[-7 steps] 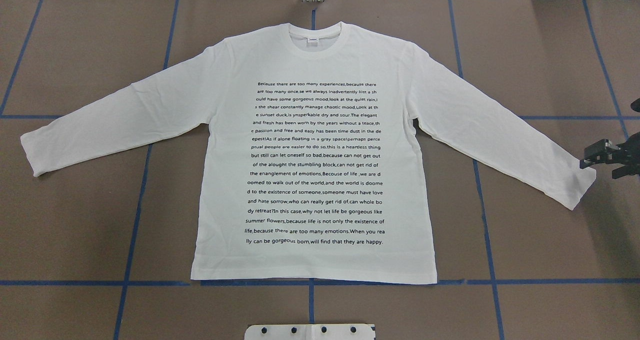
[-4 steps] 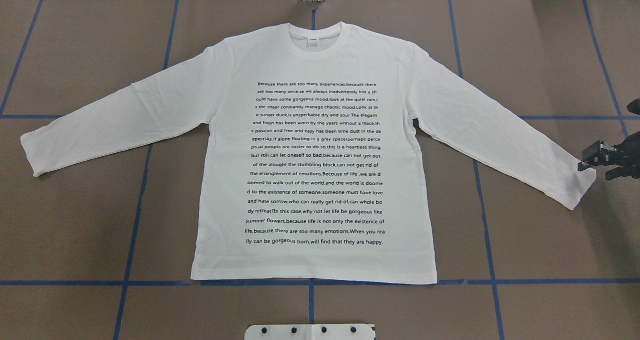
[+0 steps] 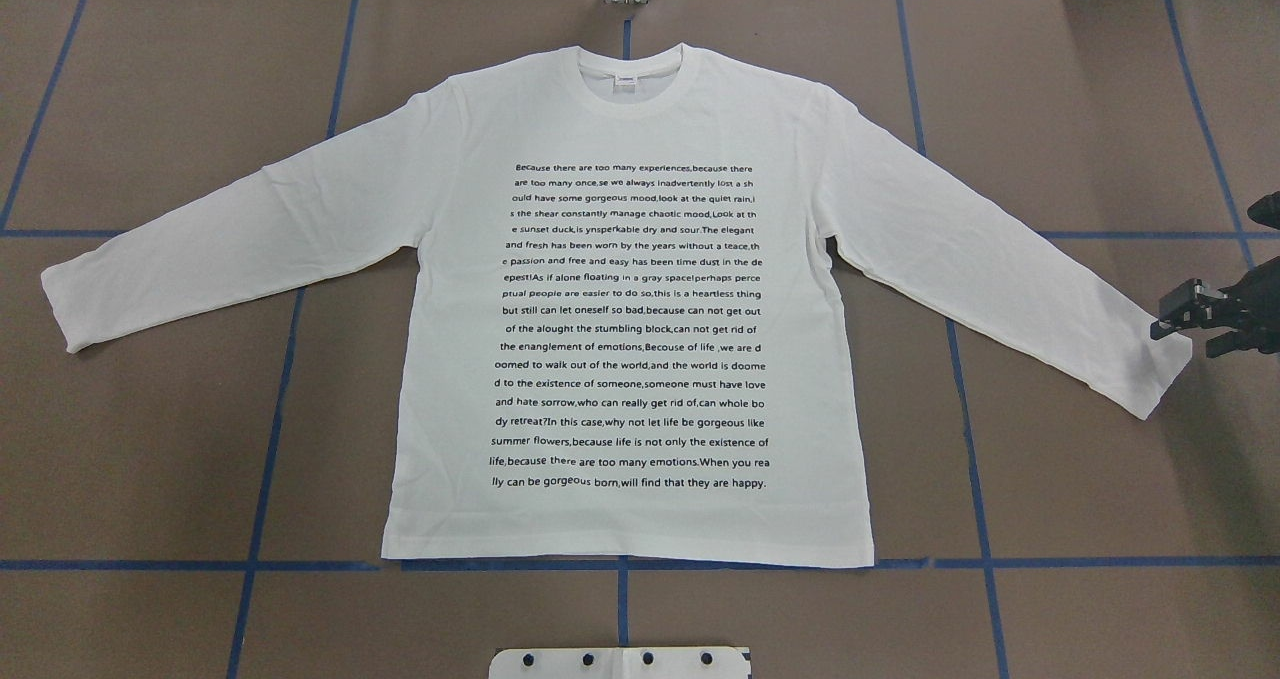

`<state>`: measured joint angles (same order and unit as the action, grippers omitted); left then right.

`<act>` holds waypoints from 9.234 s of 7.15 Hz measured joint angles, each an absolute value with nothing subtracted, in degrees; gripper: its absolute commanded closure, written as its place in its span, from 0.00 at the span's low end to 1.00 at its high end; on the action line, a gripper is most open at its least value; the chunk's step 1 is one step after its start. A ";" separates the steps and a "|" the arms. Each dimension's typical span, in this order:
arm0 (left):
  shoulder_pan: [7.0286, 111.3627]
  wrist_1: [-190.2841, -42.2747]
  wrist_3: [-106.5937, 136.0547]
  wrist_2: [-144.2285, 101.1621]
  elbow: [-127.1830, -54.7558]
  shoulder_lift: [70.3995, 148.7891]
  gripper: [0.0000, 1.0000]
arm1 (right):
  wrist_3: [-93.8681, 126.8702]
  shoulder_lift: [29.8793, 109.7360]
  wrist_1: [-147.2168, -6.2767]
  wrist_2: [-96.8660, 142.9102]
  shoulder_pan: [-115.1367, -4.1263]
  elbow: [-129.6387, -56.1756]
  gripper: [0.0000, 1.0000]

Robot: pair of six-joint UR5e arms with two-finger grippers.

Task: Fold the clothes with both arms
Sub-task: 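Lower the right gripper to the sleeve cuff nearest it and grasp it, then carry the sleeve with the right gripper across the shirt toward the collar, then release the sleeve and raise the right gripper away from the shirt, then lower the left gripper to the other sleeve cuff and grasp it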

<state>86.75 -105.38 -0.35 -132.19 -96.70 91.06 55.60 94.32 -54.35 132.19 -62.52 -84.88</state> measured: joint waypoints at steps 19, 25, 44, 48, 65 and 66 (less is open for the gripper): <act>86.75 -105.42 -0.17 -132.38 -97.50 91.12 0.00 | 97.77 55.88 -72.13 132.80 -55.48 -85.95 1.00; 86.75 -105.47 0.03 -132.53 -97.57 91.06 0.00 | 111.04 22.68 -59.14 112.25 -42.86 -56.67 1.00; 82.99 -110.32 1.89 -137.70 -98.83 92.57 0.00 | 112.03 39.69 -51.99 118.56 -51.16 -73.23 0.00; 81.29 -117.60 5.23 -137.77 -80.12 96.76 0.09 | 93.44 61.06 -51.91 132.13 -63.10 -84.52 0.00; 68.55 -118.56 14.39 -137.67 -66.45 100.99 0.82 | 87.98 69.82 -51.58 132.45 -65.04 -88.33 0.00; 68.55 -118.55 14.48 -137.63 -66.40 100.99 0.93 | 87.98 69.82 -51.59 132.52 -65.04 -88.33 0.00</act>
